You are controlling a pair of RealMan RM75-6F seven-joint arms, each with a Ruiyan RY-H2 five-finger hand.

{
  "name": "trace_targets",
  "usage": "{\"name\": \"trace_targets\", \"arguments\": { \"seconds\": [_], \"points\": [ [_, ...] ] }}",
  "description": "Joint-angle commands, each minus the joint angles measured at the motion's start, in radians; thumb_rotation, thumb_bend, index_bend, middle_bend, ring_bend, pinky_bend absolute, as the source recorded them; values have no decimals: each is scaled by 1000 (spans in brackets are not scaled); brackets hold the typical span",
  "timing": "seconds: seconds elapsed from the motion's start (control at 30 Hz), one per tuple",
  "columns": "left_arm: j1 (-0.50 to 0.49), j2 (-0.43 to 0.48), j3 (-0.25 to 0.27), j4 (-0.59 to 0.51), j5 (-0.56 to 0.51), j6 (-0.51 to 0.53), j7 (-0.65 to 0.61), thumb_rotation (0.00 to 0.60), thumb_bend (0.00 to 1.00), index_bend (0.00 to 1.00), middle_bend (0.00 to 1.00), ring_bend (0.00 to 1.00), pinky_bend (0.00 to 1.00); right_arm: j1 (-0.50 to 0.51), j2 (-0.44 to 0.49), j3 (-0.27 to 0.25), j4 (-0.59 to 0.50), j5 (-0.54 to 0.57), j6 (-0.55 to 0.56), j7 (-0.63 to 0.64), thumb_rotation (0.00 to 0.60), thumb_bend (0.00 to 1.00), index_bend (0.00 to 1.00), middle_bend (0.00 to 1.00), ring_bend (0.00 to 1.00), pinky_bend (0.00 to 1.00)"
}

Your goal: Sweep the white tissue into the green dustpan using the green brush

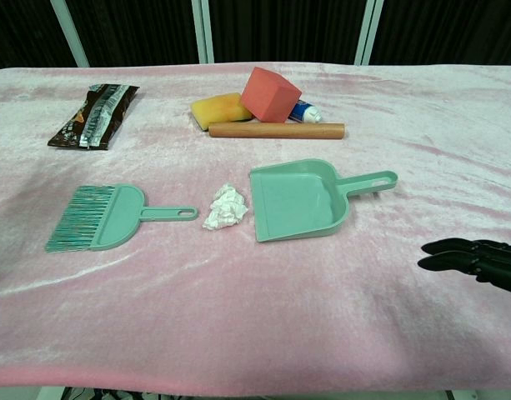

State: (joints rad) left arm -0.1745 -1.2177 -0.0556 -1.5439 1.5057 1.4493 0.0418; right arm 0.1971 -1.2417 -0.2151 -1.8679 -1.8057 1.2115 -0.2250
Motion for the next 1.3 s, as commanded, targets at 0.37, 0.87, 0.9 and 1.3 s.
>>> {"name": "trace_targets", "arguments": {
  "seconds": [0.37,0.87,0.9,1.3],
  "points": [
    [1,0,-3,3,4,9,-19,600,0,0,0,0,48,7,-3,46,-46,30,7,-41,600,122,0,0,0,176],
    [-6,-8,-11,7,-12,-5,-17,600,0,0,0,0,48,231,-197,377,-91,462,-179,-431,600,163,0,89,382,584],
    [-7,-8,-12,8,-13,-6,-17,600,0,0,0,0,48,245,-213,391,-82,483,-179,-452,600,165,7,122,453,638],
    [-11,-13,-24,6,-33,-12,-18,600,0,0,0,0,48,404,-345,495,52,704,-180,-605,600,200,180,283,652,808]
  ]
}}
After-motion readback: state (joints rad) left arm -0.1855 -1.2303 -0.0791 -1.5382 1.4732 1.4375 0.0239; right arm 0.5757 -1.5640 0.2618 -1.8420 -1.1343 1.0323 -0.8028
